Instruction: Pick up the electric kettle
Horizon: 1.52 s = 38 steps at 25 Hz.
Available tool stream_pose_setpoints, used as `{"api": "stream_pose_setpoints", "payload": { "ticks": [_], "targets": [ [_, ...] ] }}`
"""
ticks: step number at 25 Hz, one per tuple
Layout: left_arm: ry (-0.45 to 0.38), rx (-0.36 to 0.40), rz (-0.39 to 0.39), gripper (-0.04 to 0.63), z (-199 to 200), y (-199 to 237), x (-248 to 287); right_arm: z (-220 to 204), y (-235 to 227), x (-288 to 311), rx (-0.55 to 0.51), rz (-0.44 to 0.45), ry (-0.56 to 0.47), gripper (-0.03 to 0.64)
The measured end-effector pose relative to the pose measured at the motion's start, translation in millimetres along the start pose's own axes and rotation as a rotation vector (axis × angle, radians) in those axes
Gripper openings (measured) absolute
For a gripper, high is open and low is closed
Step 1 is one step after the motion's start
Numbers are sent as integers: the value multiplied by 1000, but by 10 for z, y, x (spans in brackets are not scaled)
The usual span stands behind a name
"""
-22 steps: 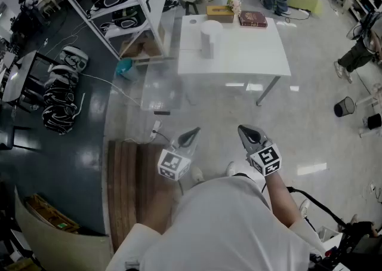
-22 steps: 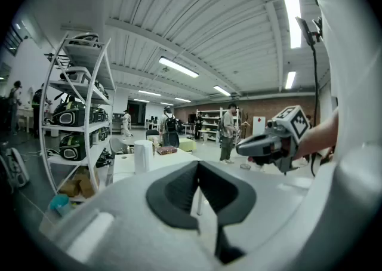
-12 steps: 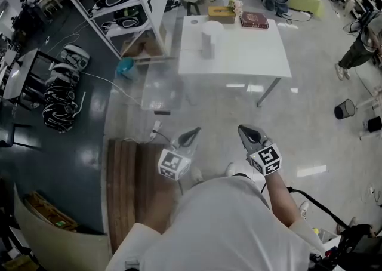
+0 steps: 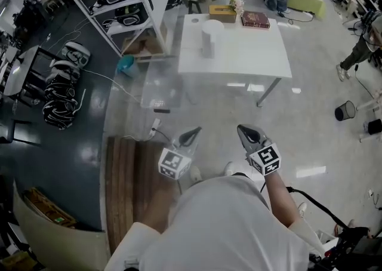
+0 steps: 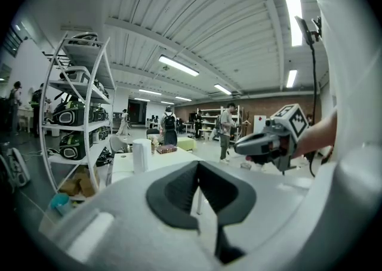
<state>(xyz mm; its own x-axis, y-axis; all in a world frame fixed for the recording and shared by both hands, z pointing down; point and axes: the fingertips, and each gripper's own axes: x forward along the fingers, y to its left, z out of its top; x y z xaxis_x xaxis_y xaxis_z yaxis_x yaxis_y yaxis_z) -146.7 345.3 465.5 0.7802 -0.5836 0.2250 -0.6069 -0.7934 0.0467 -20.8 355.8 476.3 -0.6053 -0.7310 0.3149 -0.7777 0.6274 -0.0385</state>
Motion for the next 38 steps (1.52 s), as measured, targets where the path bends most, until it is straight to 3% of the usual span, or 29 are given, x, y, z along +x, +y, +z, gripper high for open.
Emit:
{"api": "stream_pose_setpoints", "payload": {
  "ticks": [30, 38],
  "targets": [
    [-20, 10, 79, 2, -46, -688, 582, -348, -614, -626, -32, 81, -21, 4],
    [-8, -18, 84, 2, -35, -778, 684, -382, -707, -652, -29, 94, -14, 4]
  ]
}}
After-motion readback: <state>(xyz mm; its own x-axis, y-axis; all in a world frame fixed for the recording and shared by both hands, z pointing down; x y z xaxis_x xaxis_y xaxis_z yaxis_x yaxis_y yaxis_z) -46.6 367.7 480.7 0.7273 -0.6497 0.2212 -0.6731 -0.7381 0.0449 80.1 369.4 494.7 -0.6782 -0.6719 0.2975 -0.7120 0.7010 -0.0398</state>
